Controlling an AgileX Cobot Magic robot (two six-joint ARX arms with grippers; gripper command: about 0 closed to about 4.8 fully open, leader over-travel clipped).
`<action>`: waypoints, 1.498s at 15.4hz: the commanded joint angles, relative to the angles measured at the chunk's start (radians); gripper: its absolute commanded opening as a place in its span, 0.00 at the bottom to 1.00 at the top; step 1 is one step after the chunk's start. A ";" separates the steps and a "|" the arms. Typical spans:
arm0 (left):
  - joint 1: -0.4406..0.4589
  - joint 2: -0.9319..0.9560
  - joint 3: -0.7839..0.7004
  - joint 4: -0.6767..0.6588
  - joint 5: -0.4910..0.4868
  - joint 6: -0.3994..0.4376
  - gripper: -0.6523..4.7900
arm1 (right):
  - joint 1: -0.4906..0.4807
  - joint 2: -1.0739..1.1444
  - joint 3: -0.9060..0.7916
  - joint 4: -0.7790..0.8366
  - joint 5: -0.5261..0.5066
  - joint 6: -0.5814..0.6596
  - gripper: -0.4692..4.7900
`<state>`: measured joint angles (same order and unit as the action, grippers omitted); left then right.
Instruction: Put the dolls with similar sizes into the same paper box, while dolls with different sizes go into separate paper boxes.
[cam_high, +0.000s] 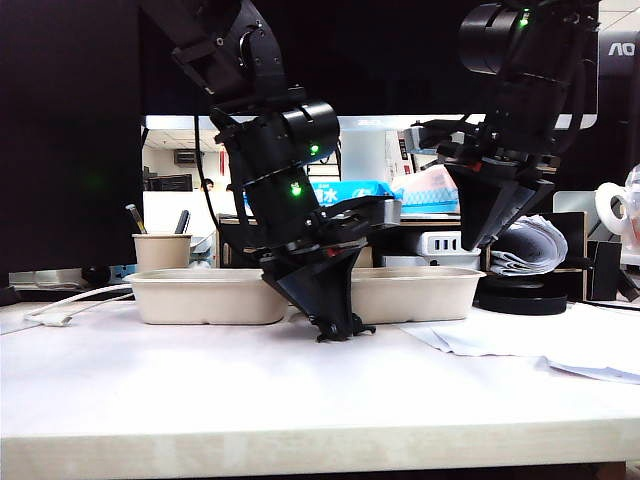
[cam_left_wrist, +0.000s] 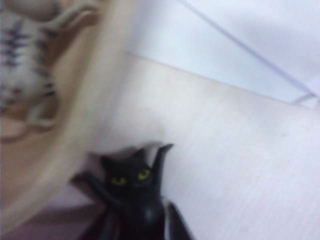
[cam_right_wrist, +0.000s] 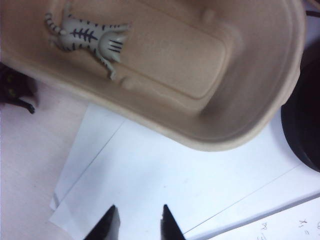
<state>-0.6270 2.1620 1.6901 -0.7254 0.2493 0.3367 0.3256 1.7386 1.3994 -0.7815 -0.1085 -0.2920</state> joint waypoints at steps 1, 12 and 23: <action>-0.004 0.002 -0.001 -0.005 0.046 -0.004 0.20 | 0.002 -0.006 0.002 0.016 -0.005 0.003 0.31; 0.028 -0.103 0.025 0.369 0.008 -0.076 0.17 | -0.031 -0.044 0.003 -0.032 0.005 0.004 0.31; 0.036 -0.097 0.029 0.354 -0.010 -0.132 0.27 | -0.034 -0.151 0.003 -0.032 0.003 0.005 0.30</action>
<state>-0.5930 2.0987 1.7119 -0.3458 0.2493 0.2100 0.2913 1.6131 1.3975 -0.8238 -0.1024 -0.2916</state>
